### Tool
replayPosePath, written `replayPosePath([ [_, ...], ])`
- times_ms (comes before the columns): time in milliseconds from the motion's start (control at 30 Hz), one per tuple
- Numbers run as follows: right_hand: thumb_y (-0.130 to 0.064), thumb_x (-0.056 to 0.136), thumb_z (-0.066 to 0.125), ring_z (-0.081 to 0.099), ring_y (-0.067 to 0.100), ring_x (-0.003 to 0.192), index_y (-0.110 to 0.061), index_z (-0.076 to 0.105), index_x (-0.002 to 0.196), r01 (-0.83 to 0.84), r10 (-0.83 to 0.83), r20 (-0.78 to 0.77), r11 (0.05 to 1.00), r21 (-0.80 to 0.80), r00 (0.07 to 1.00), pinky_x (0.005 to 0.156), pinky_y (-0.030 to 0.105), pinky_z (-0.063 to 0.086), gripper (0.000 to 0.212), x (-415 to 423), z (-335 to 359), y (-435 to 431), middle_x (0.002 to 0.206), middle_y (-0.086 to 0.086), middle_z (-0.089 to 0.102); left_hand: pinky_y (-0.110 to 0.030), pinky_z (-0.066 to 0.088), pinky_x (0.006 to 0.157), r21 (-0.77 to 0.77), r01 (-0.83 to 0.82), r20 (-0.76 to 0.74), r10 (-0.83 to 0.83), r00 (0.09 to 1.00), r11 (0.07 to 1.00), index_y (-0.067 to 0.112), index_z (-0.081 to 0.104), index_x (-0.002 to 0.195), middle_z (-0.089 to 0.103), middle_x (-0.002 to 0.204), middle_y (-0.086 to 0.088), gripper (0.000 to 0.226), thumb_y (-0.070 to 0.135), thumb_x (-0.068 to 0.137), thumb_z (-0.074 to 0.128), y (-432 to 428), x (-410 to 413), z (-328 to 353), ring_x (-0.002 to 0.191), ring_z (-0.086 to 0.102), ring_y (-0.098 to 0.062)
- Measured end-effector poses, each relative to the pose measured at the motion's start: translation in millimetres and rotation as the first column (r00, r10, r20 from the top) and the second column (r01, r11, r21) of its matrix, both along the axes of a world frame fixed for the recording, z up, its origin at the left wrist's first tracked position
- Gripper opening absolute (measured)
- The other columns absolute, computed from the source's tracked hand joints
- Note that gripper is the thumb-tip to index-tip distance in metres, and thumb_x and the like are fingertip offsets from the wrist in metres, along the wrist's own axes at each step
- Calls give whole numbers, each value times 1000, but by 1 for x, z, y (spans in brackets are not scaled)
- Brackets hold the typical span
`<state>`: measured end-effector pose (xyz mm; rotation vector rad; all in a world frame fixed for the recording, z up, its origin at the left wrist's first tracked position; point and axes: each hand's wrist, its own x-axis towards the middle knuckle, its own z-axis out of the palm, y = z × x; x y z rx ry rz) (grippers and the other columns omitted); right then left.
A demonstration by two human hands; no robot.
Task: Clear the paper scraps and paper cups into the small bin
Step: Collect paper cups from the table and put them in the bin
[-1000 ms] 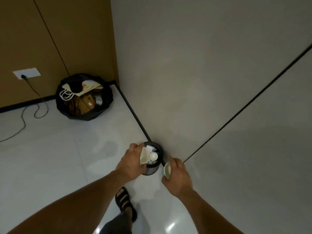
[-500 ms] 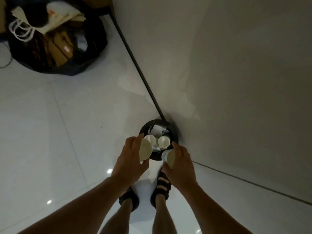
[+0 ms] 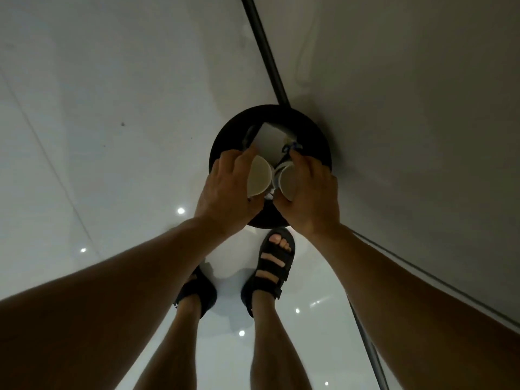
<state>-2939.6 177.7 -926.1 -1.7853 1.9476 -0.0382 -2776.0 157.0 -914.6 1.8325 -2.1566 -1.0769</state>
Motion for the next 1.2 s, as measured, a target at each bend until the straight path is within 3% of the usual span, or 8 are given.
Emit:
replayPosePath([
  [200, -39, 67, 83, 48, 34, 121, -14, 45, 142, -112, 95, -137, 986, -125, 986, 93, 44, 43, 87, -19, -6, -9, 134, 13, 52, -44, 38, 96, -274, 185, 282, -105, 954, 944, 9, 51, 131, 53, 124, -16, 65, 27, 72, 71, -7, 5, -14, 119, 47, -37],
  [367, -51, 81, 67, 22, 35, 145, -15, 30, 151, -187, 151, -227, 972, -145, 962, 111, 48, 29, 88, -18, -25, -13, 157, 13, 28, -55, 17, 114, -200, 289, 389, -195, 900, 936, 8, 27, 148, 25, 154, -19, 92, 51, 76, 65, -14, -4, -29, 144, 14, -41],
  [433, -62, 85, 56, 11, 33, 149, -15, 21, 154, -191, 150, -252, 971, -145, 956, 114, 50, 21, 90, -18, -33, -10, 161, 13, 17, -54, 5, 117, -176, 297, 411, -204, 888, 939, 9, 14, 152, 10, 159, -17, 99, 68, 80, 50, -11, -3, -38, 147, 2, -38],
  [500, -71, 83, 50, 7, 32, 150, -14, 15, 155, -205, 156, -290, 968, -145, 944, 115, 53, 18, 99, -19, -40, -7, 162, 13, 12, -52, -1, 117, -182, 312, 436, -208, 875, 932, 10, 8, 153, 4, 160, -17, 99, 74, 82, 36, -8, -1, -44, 147, -2, -37],
  [667, -73, 77, 52, 7, 32, 150, -16, 7, 156, -206, 136, -352, 964, -168, 926, 112, 59, 21, 108, -17, -49, -7, 162, 13, 10, -52, -3, 116, -178, 330, 474, -213, 854, 927, 12, 6, 153, 1, 160, -17, 99, 73, 81, 34, -10, -2, -48, 147, -4, -37],
  [833, -73, 75, 58, 2, 32, 150, -17, 5, 156, -196, 159, -303, 976, -95, 940, 111, 59, 23, 111, -20, -42, -7, 163, 13, 5, -53, 2, 117, -160, 319, 421, -227, 878, 934, 13, 5, 153, 3, 160, -17, 102, 72, 79, 40, -10, 1, -41, 147, -4, -36],
  [967, -61, 74, 68, 0, 31, 150, -21, 0, 155, -172, 167, -188, 985, -10, 968, 113, 60, 25, 113, -18, -17, -8, 163, 12, 2, -57, 9, 116, -113, 277, 388, -214, 896, 954, 12, 6, 153, 4, 160, -16, 101, 70, 78, 41, -8, 13, -23, 147, -3, -36],
  [1200, -56, 79, 65, -5, 23, 150, -27, -8, 154, -30, 40, -108, 995, 94, 993, 115, 55, 21, 109, 9, 68, -9, 164, 2, -3, -56, 9, 116, -2, 97, 451, -85, 889, 995, 16, -1, 152, 3, 161, -12, 92, 75, 83, 15, -9, 64, 49, 147, -6, -33],
])
